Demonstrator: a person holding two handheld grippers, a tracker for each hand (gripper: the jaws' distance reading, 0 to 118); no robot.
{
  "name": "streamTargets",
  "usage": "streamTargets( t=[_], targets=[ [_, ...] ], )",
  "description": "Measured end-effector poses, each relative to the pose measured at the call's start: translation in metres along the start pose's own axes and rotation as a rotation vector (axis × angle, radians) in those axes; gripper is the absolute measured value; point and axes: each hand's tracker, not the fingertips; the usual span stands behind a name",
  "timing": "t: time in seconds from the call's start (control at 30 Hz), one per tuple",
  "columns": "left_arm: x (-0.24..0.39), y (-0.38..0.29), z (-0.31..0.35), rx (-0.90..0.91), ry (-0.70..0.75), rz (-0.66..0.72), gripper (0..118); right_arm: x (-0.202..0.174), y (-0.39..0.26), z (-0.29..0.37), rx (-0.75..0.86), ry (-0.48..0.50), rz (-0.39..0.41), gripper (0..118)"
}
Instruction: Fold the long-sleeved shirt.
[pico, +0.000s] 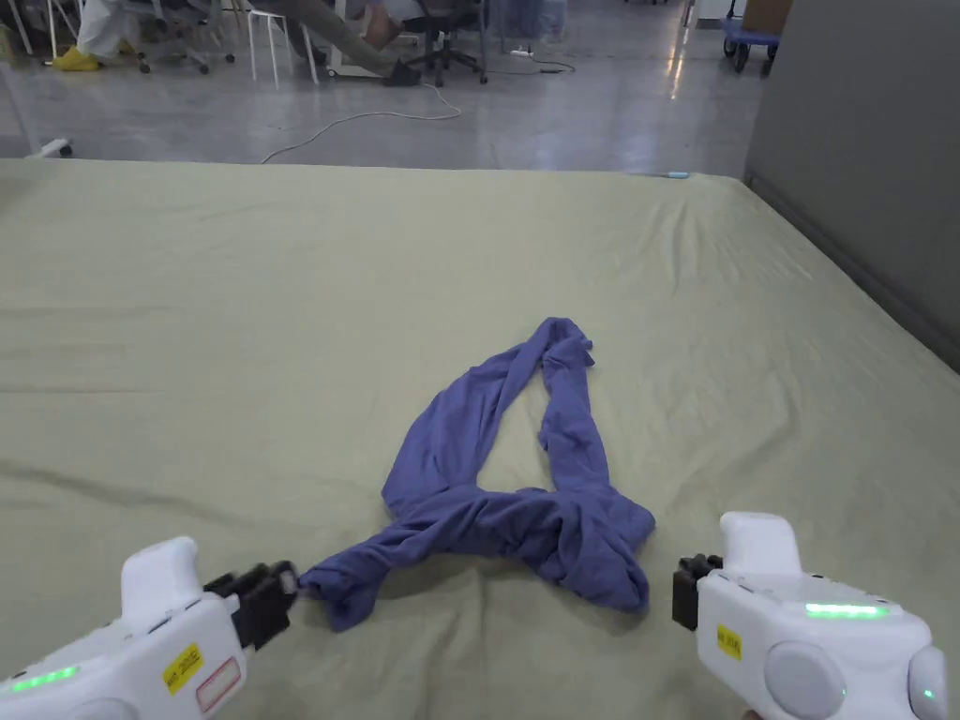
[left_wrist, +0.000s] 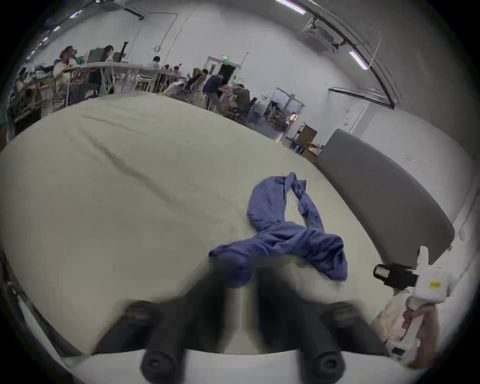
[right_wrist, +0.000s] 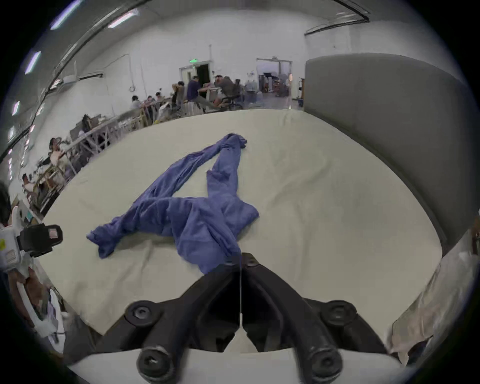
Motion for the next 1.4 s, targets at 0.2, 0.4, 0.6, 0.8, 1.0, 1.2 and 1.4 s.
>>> streamTargets(
  t=[0.2,0.4,0.6,0.8,1.0,1.2,1.4],
  targets=[
    [0.006,0.011,-0.046,-0.014,0.067,-0.048,35,-0.007,-0.01,-0.012,-0.038,0.034,0.009,0],
    [-0.014,0.015,-0.11,-0.186,0.127,0.015,118,-0.002,-0.003,-0.017,-0.061,0.036,0.0,0],
    [0.012,-0.013,-0.132,-0.245,0.201,-0.144,52,0.013,0.046,-0.059,-0.142,0.043,-0.086,0],
    [0.004,-0.001,-0.108,-0.177,0.079,-0.089,11,0.02,0.104,-0.135,-0.218,0.029,0.01,58],
    [0.004,0.004,-0.104,-0.159,0.069,-0.115,11,0.005,0.11,-0.197,-0.418,0.04,0.075,75],
    [0.005,0.008,-0.112,-0.169,0.083,-0.159,11,-0.026,0.104,-0.196,-0.421,0.028,0.193,14],
    [0.011,0.037,-0.111,-0.076,0.084,-0.168,11,-0.012,0.125,-0.158,-0.313,0.056,0.177,2]
  ],
)
